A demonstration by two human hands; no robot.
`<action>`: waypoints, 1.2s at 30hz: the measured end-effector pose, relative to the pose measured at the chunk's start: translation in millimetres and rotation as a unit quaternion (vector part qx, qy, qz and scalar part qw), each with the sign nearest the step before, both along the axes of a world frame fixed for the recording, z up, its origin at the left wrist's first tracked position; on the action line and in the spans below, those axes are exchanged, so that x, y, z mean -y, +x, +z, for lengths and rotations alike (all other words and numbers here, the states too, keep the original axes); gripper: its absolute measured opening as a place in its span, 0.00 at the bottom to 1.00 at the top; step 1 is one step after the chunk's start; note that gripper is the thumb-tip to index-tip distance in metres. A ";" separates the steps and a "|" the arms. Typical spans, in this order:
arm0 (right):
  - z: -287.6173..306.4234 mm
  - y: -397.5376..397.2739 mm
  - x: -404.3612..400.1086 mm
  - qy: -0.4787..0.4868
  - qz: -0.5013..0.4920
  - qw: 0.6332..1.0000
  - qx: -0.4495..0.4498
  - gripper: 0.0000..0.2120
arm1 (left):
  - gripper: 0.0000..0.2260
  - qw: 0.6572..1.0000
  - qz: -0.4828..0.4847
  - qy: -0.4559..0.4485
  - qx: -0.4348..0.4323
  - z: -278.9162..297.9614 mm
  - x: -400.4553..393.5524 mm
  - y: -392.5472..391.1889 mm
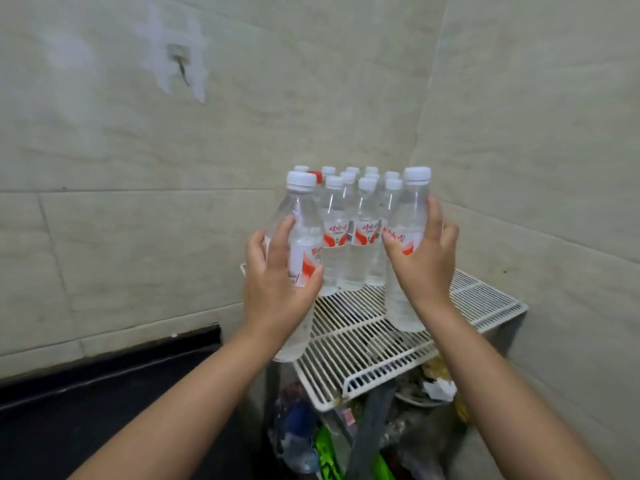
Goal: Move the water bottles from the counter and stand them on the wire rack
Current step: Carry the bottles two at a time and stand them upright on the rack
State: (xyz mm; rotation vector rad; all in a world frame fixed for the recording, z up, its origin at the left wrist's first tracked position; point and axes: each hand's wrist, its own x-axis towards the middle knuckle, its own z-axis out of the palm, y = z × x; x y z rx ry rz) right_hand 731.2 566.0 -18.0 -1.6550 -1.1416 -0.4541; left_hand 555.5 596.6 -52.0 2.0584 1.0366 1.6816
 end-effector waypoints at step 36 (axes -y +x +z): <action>79.1 99.3 -107.3 -0.231 0.223 0.926 0.197 0.19 | 0.18 0.931 0.282 -0.109 -0.206 94.9 -65.7 134.3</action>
